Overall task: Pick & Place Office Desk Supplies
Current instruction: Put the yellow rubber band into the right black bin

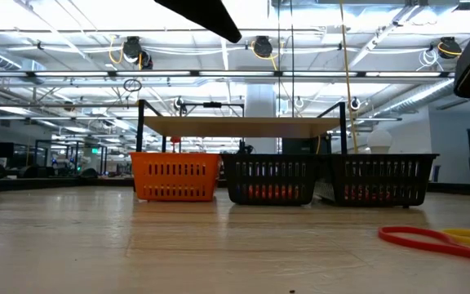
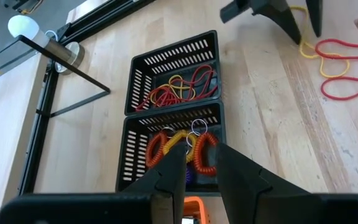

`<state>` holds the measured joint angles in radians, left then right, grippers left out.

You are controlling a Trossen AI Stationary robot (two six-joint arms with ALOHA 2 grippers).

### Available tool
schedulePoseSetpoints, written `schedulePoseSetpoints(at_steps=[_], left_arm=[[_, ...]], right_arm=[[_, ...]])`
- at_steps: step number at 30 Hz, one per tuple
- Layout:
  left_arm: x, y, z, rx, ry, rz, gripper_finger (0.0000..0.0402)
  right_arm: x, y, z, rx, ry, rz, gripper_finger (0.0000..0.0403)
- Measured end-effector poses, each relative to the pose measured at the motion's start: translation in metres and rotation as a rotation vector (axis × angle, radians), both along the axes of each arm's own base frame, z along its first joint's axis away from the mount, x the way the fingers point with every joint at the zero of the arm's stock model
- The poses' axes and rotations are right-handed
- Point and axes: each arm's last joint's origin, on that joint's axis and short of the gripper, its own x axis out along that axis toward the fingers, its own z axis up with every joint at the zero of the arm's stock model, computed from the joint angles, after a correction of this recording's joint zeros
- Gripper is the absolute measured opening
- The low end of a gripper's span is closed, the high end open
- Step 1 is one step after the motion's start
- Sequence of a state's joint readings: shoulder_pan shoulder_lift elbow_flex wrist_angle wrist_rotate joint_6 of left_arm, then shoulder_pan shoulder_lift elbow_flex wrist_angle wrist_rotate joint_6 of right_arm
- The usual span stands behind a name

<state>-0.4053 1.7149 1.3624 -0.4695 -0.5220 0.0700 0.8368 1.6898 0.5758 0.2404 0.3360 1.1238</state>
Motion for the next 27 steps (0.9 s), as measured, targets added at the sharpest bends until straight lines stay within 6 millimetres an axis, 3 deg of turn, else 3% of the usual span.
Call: schedulePoseSetpoints(at_steps=[12,19,27], left_arm=[[0.0,0.0,0.0,0.0,0.0,0.0,0.0088],[0.0,0.0,0.0,0.0,0.0,0.0,0.0088],[0.0,0.0,0.0,0.0,0.0,0.0,0.0088]], right_arm=[[0.0,0.0,-0.003,0.006,0.021,0.01,0.0009],[0.0,-0.005,-0.005,-0.003,0.055,-0.022,0.0001],[0.009,-0.017,0.025,-0.037,-0.062,0.062,0.0]])
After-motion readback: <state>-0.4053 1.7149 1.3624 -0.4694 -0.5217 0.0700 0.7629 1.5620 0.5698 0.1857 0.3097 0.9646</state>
